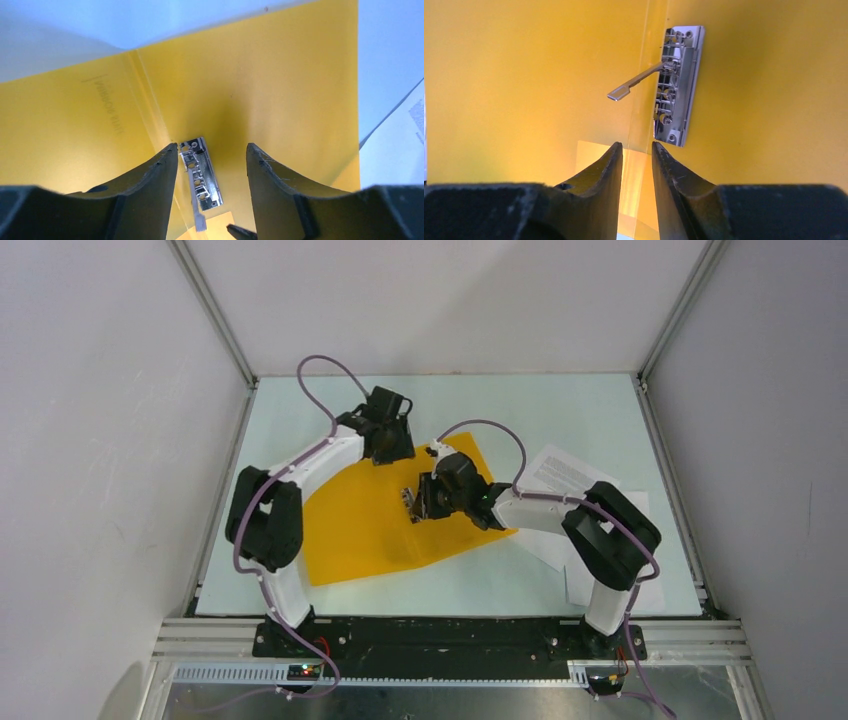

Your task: Put the files into the folder

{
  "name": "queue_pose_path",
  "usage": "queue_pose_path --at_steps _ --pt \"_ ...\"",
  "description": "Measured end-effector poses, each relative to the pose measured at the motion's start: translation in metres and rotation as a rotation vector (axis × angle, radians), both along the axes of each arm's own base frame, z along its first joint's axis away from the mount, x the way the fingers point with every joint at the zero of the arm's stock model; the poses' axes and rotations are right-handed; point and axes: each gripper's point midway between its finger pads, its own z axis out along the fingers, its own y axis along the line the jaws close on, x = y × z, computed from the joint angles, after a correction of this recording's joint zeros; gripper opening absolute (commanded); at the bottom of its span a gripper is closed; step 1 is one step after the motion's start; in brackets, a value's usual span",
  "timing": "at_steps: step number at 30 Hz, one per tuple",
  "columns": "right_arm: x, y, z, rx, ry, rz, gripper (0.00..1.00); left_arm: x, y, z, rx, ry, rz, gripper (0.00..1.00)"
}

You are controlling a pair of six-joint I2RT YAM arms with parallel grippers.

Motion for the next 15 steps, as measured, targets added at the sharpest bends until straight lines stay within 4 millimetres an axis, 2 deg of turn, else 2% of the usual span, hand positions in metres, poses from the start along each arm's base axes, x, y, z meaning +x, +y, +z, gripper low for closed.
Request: queue_pose_path --at_steps 8,11,15 --pt "-0.005 0.022 -0.028 0.056 0.095 0.071 0.29 0.001 0.034 0.064 -0.036 -0.114 0.059 0.59" --pt "0.006 0.034 -0.031 0.082 0.113 0.069 0.29 -0.011 0.042 0.084 -0.048 -0.158 0.06 0.59" --pt "0.034 0.041 -0.021 0.13 0.115 0.028 0.3 -0.035 0.053 0.098 -0.054 -0.188 0.056 0.6"
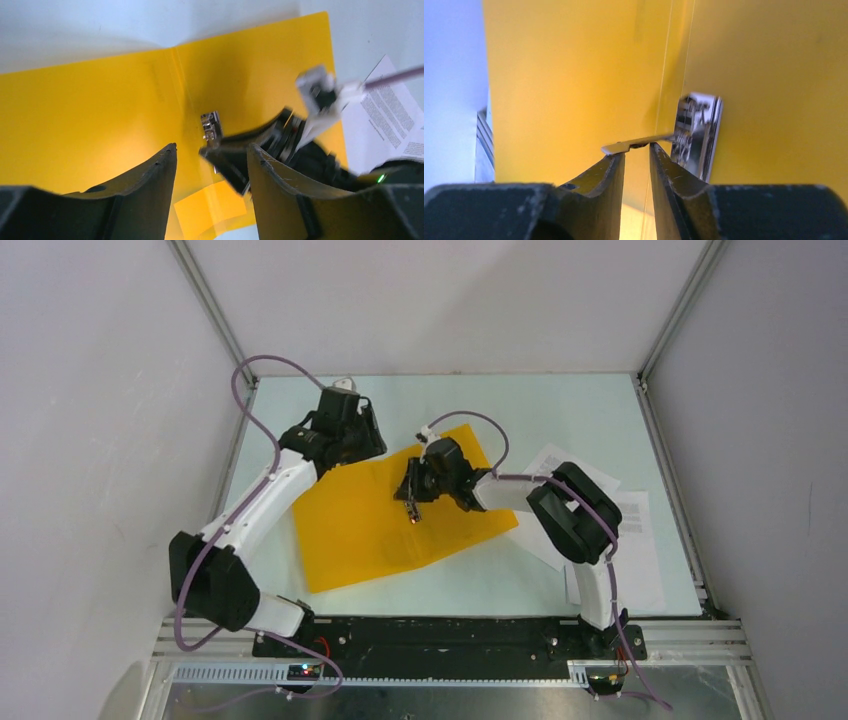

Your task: Put the files into the folder

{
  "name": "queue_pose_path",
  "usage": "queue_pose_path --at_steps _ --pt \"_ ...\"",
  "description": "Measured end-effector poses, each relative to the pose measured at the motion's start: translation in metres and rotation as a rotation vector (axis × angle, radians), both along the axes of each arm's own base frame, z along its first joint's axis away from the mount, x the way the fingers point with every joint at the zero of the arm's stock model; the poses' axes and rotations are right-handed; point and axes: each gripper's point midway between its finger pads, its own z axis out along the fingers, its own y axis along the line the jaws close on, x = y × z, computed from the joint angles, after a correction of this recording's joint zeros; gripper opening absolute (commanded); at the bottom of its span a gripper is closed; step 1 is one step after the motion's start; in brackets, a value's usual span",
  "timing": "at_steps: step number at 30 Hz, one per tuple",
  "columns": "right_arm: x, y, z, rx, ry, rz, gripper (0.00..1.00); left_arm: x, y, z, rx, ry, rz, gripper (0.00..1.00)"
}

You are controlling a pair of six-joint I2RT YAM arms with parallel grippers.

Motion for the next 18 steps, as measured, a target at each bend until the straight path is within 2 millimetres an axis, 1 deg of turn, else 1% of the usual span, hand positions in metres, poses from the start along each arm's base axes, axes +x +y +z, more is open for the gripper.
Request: queue_pose_path --at_steps 2,4,7,12,18 --pt "0.016 0.003 0.007 0.024 -0.005 -0.027 0.3 -0.011 0.005 0.0 0.001 0.0 0.0 0.6" --pt "0.032 0.008 0.013 0.049 -0.01 -0.051 0.3 -0.018 0.008 -0.001 0.002 0.003 0.0 0.6" --pt "0.049 0.01 0.013 0.067 -0.001 -0.086 0.3 -0.027 0.011 -0.008 0.008 0.018 -0.001 0.6" --pt "0.061 0.018 0.002 0.066 0.024 -0.111 0.3 -0.037 0.015 -0.018 0.017 0.046 -0.004 0.6" --pt "0.069 0.021 0.001 0.048 0.034 -0.131 0.34 -0.042 0.017 -0.028 0.025 0.071 -0.002 0.64"
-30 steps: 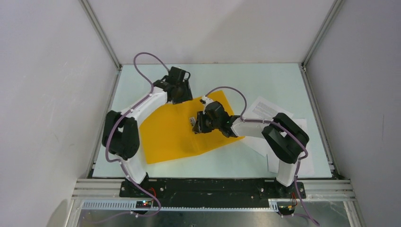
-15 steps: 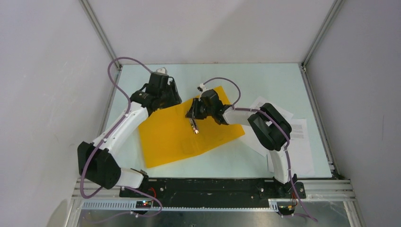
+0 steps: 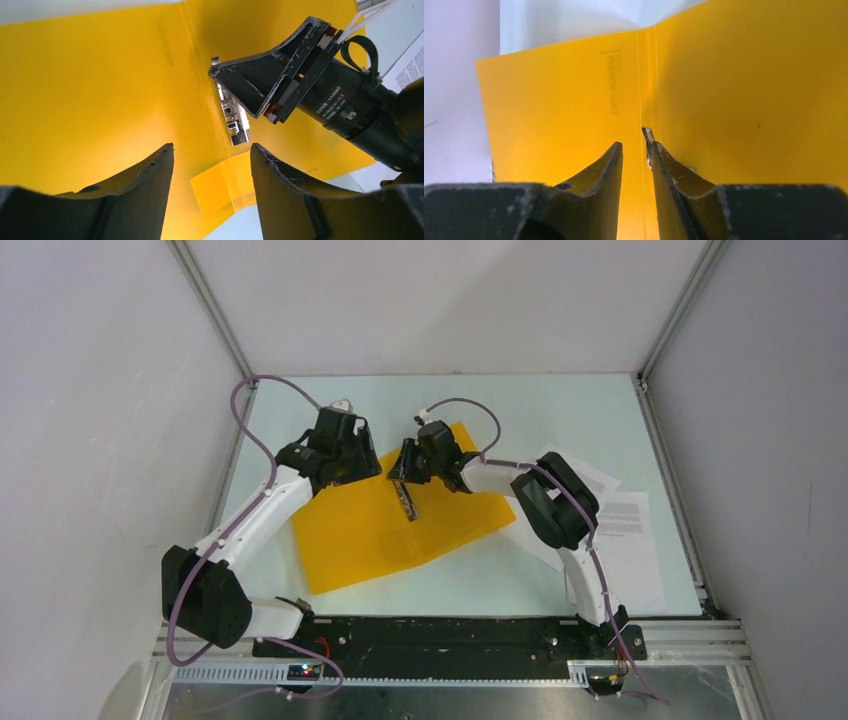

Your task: Put the files into the folder

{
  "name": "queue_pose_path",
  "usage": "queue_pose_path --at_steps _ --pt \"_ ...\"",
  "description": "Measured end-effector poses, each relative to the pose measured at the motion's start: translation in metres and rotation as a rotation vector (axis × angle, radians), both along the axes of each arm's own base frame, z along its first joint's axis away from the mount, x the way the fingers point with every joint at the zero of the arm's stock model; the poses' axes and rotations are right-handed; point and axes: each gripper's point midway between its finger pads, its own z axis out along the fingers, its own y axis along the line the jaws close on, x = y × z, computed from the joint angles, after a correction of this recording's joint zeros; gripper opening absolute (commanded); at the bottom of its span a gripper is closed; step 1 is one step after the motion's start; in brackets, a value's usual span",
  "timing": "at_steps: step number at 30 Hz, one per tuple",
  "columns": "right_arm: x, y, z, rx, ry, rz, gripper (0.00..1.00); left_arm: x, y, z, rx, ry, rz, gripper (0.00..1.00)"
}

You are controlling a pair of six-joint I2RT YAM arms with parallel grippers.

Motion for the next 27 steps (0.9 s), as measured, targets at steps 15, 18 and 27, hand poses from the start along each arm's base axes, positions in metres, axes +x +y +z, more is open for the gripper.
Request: queue_pose_path --at_steps 15,18,27 --pt "0.008 -0.007 0.033 -0.013 -0.013 -0.018 0.48 0.0 -0.003 -0.018 -0.006 0.055 0.039 0.67" --pt "0.012 -0.019 0.058 0.001 -0.045 -0.039 0.53 -0.001 -0.009 -0.027 0.007 0.077 0.04 0.68" --pt "0.018 -0.143 0.089 -0.096 -0.044 -0.309 0.71 0.0 -0.055 -0.016 0.01 0.06 -0.052 0.69"
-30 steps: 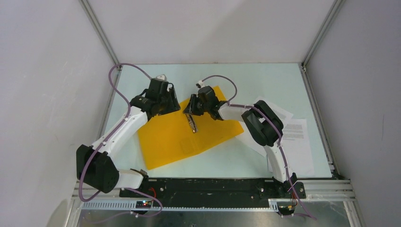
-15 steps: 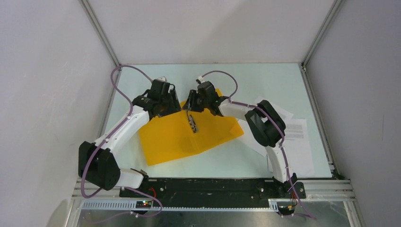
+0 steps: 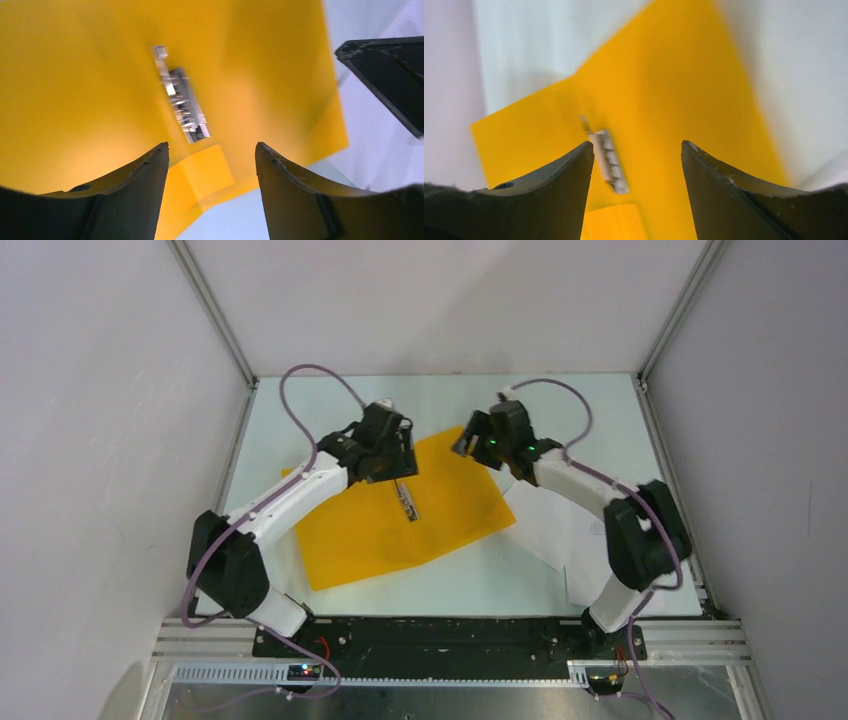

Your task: Put the files into the folder

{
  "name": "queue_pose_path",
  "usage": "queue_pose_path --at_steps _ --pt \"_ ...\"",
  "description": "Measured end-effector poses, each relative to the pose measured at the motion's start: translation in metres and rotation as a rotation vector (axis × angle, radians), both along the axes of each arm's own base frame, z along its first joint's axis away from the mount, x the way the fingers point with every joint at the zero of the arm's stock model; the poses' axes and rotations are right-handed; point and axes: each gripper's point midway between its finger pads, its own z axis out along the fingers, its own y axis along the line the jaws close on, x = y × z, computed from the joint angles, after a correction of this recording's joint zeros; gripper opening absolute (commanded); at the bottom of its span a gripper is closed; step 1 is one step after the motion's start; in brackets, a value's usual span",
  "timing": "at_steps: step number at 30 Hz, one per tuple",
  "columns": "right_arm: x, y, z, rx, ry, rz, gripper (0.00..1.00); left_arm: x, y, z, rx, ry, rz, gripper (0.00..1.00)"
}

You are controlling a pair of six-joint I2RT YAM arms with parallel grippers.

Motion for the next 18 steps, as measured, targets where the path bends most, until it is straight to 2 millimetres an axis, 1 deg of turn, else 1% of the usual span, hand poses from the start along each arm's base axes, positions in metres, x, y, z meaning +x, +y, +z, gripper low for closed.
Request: queue_pose_path --at_steps 1,3,5,6,7,9,11,12,15,18 --pt "-0.002 -0.021 -0.003 -0.022 0.014 -0.05 0.73 0.001 -0.013 0.005 -0.006 -0.01 -0.028 0.69" --pt "-0.013 -0.072 -0.016 -0.079 0.054 -0.167 0.74 0.001 -0.043 0.012 -0.02 -0.027 -0.091 0.69" --pt "-0.022 -0.106 -0.025 -0.116 0.08 -0.245 0.74 0.0 -0.07 0.014 -0.03 -0.031 -0.146 0.69" --pt "-0.029 -0.122 -0.03 -0.135 0.095 -0.28 0.74 -0.001 -0.088 0.012 -0.036 -0.027 -0.181 0.69" --pt "-0.034 -0.129 -0.033 -0.145 0.103 -0.295 0.74 -0.001 -0.098 0.01 -0.039 -0.024 -0.199 0.69" --pt "-0.045 -0.137 -0.044 -0.163 0.121 -0.299 0.74 -0.004 -0.115 0.004 -0.04 -0.012 -0.234 0.7" --pt "-0.054 -0.137 -0.056 -0.181 0.142 -0.284 0.74 -0.009 -0.121 -0.005 -0.033 0.008 -0.255 0.7" --pt "-0.06 -0.136 -0.063 -0.194 0.156 -0.272 0.73 -0.011 -0.121 -0.009 -0.027 0.019 -0.257 0.7" --pt "-0.071 -0.129 -0.074 -0.216 0.174 -0.241 0.67 -0.009 -0.117 -0.01 -0.021 0.026 -0.246 0.7" --pt "-0.079 -0.117 -0.08 -0.237 0.176 -0.209 0.55 -0.004 -0.11 -0.013 -0.02 0.027 -0.228 0.7"
